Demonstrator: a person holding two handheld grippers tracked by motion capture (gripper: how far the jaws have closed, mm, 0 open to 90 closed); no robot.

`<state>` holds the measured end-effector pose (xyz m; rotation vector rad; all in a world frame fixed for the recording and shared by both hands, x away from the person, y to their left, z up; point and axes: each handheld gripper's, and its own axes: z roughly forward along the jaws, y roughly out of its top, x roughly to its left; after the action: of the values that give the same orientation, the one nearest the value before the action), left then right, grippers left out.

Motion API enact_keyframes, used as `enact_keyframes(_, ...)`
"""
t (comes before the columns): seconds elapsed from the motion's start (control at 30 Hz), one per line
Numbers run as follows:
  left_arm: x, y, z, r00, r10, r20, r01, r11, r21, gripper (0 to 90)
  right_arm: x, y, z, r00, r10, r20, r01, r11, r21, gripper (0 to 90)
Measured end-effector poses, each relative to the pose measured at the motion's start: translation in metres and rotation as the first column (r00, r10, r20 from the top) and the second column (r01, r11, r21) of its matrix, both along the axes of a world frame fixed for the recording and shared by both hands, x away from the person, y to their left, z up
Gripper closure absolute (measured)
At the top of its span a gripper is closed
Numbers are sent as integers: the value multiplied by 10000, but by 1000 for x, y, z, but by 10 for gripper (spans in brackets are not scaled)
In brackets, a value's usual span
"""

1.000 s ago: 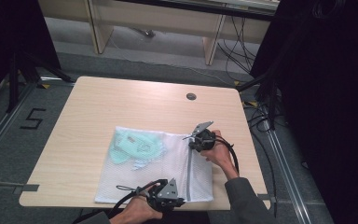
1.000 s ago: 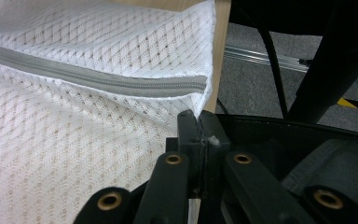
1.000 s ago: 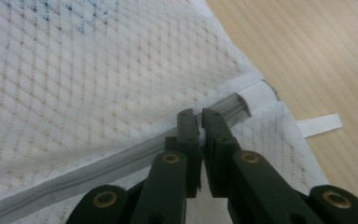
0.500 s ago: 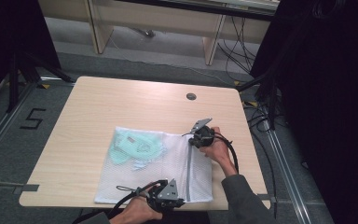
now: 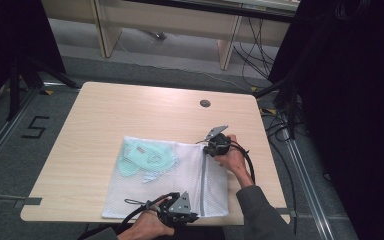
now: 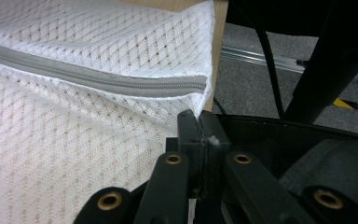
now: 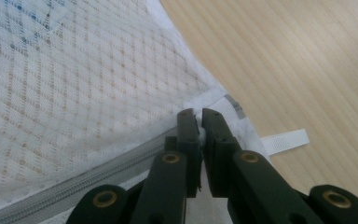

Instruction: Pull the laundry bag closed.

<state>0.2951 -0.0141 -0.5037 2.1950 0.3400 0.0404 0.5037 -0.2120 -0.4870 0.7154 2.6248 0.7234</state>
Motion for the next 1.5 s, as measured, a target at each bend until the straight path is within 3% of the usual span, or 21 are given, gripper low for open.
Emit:
enact_keyframes(0.1, 0, 0, -1, 10000, 29, -23, -29, 10000, 22, 892, 0, 1, 1, 9999, -112, -126, 112, 9999, -9, 867)
enact_keyframes(0.13, 0, 0, -1, 10000, 68, -38, -68, 10000, -31, 892, 1, 1, 0, 9999, -104, 104, 103, 9999, 112, 867)
enact_keyframes(0.2, 1, 0, -1, 10000, 38, -86, -38, 10000, -61, 892, 0, 1, 0, 9997, -223, -55, 224, 9996, 170, 867)
enact_keyframes(0.27, 3, 1, -1, 9999, 46, -129, -47, 10000, -32, 892, 2, 1, -1, 9998, -176, 129, 175, 9998, 61, 867)
enact_keyframes(0.33, 3, 2, -1, 9998, 90, -168, -90, 10000, -42, 892, 3, 2, -1, 9999, -137, -70, 137, 9999, 13, 867)
enact_keyframes(0.37, 5, 3, -1, 10000, 25, -42, -24, 9999, 139, 892, 4, 3, -3, 9998, -111, 158, 110, 9999, 33, 867)
enact_keyframes(0.5, 5, 2, -2, 9998, 135, -141, -136, 9999, -59, 892, 5, 4, -2, 9997, -83, 215, 83, 10000, 14, 867)
enact_keyframes(0.63, 6, 3, -1, 9999, 93, -78, -93, 10000, 18, 892, 6, 7, -2, 9991, -13, 418, 14, 10000, -32, 867)
enact_keyframes(0.7, 7, 3, -2, 9997, 124, -201, -126, 9999, -105, 891, 6, 8, -2, 9997, -79, 245, 81, 9999, -81, 867)
enact_keyframes(0.77, 7, 3, -1, 9997, 132, -192, -135, 9998, -138, 891, 7, 8, -2, 9991, 99, 413, -90, 9997, -226, 867)
enact_keyframes(0.8, 7, 3, -1, 9997, 162, -183, -166, 9997, -175, 891, 7, 8, 0, 9999, 101, 138, -98, 9997, -216, 867)
enact_keyframes(0.87, 7, 4, -2, 9998, 152, -142, -154, 9998, -123, 891, 8, 8, -1, 9996, 72, 286, -65, 9997, -256, 866)
enact_keyframes(0.9, 7, 3, -2, 9997, 162, -191, -165, 9998, -141, 891, 8, 9, -5, 9979, -70, 646, 71, 10000, -14, 866)
enact_keyframes(0.93, 7, 3, -2, 9997, 164, -199, -167, 9998, -145, 891, 7, 8, -3, 9993, 42, 378, -36, 9999, -164, 866)
enact_keyframes(1.03, 7, 3, -2, 9999, 150, -43, -150, 9998, -90, 890, 8, 9, -2, 9992, 11, 392, -2, 9998, -210, 864)
enact_keyframes(1.3, 10, 3, -3, 9997, 183, -186, -187, 9996, -222, 888, 8, 8, -4, 9995, 20, 322, -16, 9999, -126, 862)
enact_keyframes(1.4, 9, 2, -3, 9996, 236, -131, -237, 9997, -46, 887, 8, 9, -3, 9995, -152, 261, 153, 9999, -30, 859)
enact_keyframes(1.5, 11, 2, -4, 9997, 173, -189, -172, 9998, 34, 880, 9, 10, -7, 9971, -158, 741, 160, 9999, -17, 848)
